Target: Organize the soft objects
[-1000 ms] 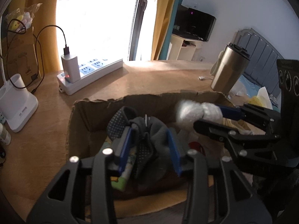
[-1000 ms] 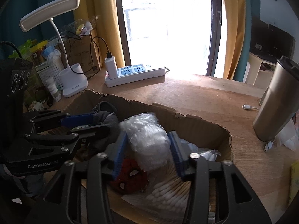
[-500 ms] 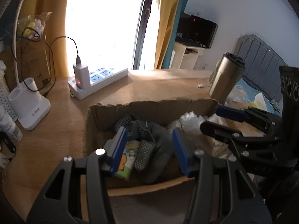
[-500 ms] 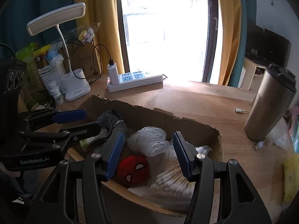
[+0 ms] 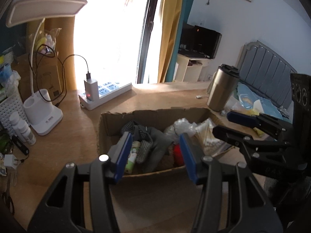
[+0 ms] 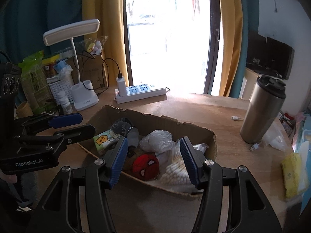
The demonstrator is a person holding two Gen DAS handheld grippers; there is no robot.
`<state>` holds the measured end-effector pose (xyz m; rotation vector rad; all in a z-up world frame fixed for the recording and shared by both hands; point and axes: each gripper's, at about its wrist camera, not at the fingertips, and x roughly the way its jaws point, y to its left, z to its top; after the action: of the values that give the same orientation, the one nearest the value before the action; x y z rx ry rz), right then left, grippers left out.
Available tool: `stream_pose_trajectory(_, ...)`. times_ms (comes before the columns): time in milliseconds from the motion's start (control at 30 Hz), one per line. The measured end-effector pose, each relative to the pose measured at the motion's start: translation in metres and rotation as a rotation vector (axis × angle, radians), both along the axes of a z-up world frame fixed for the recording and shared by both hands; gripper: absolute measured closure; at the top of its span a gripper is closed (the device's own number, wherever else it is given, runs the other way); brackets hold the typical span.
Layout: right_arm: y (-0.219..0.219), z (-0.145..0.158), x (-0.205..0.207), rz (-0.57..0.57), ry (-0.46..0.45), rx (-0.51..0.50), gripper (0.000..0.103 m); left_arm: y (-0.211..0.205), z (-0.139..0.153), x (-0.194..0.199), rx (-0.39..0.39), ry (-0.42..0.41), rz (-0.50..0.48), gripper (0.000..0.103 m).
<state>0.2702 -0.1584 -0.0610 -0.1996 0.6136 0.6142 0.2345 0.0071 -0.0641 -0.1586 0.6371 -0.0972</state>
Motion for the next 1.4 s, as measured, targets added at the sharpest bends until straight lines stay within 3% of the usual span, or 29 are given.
stream_pose_trajectory(167,-0.007,0.007,-0.018,-0.012,-0.018,0.011,0.044,-0.005,0.01,-0.019,0.007,-0.026,-0.011,0.047)
stream_pose_trajectory(200,-0.01,0.009,-0.021,-0.014,-0.023,0.013,0.044,-0.006,0.012,-0.022,0.009,-0.032,-0.011,0.034)
stream_pose_trajectory(267,-0.013,0.013,-0.029,-0.02,-0.035,0.016,0.044,-0.007,0.017,-0.031,0.002,-0.047,-0.012,0.022)
stream_pose_trajectory(533,-0.027,0.03,-0.062,-0.039,-0.084,0.035,0.038,-0.014,0.032,-0.066,0.002,-0.105,-0.014,0.021)
stream_pose_trajectory(667,-0.036,0.036,-0.079,-0.053,-0.105,0.052,0.037,-0.019,0.038,-0.084,0.022,-0.121,-0.011,0.009)
stream_pose_trajectory(1000,-0.053,0.042,-0.117,-0.081,-0.142,0.076,0.035,-0.022,0.054,-0.131,0.037,-0.206,0.045,0.003)
stream_pose_trajectory(1400,-0.072,0.048,-0.162,-0.137,-0.198,0.117,0.033,-0.029,0.066,-0.179,0.077,-0.268,0.091,0.002)
